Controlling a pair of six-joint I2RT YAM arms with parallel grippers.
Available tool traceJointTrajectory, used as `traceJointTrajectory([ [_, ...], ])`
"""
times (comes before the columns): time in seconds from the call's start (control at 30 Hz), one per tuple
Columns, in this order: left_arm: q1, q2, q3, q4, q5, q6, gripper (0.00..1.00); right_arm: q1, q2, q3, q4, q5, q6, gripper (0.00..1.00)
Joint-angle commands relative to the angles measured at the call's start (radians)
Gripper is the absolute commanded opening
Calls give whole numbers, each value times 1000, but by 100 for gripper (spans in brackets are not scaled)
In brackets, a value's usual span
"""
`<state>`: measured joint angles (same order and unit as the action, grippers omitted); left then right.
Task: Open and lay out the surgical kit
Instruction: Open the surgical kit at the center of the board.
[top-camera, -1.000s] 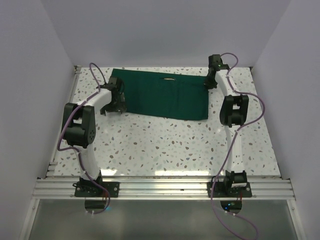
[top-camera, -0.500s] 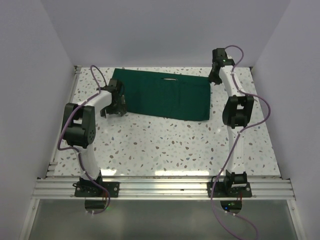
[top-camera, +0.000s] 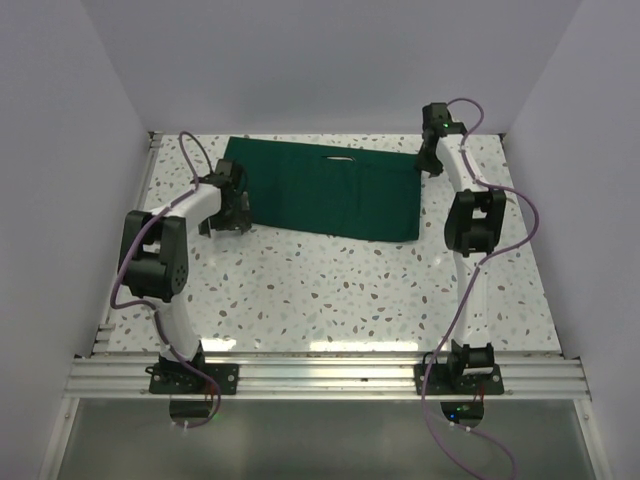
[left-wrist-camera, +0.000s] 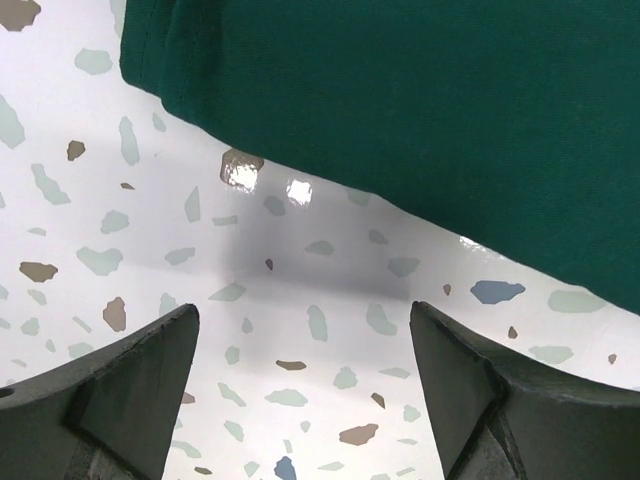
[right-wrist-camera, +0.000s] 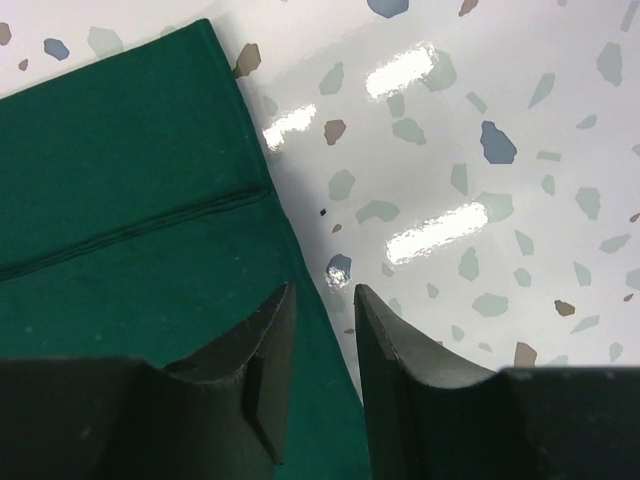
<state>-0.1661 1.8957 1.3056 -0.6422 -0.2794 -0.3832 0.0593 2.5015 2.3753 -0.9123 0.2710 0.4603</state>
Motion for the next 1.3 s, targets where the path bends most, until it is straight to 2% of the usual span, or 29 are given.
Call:
traceJointTrajectory([
  [0.0,0,-58,-20,27,2,17,90,-3,28,56,29,-10,6,34],
  [0.27,0,-58,-29,27,-3,6,90,-3,69,58,41,-42,17,34],
  [0.37,-1,-56,-28,26,-7,4,90,-3,76,52,47,-41,15,31],
  [0.53,0,-47,-26,24,-14,7,90,-1,88,48,52,-39,15,21],
  [0.77,0,-27,-6,21,-20,14,90,-3,100,59,47,-33,14,0],
  [0.97,0,-15,12,16,-21,18,90,-3,73,79,18,0,8,0],
  [1.27,7,-32,110,-19,22,-3,91,20,-93,19,-48,19,6,0],
])
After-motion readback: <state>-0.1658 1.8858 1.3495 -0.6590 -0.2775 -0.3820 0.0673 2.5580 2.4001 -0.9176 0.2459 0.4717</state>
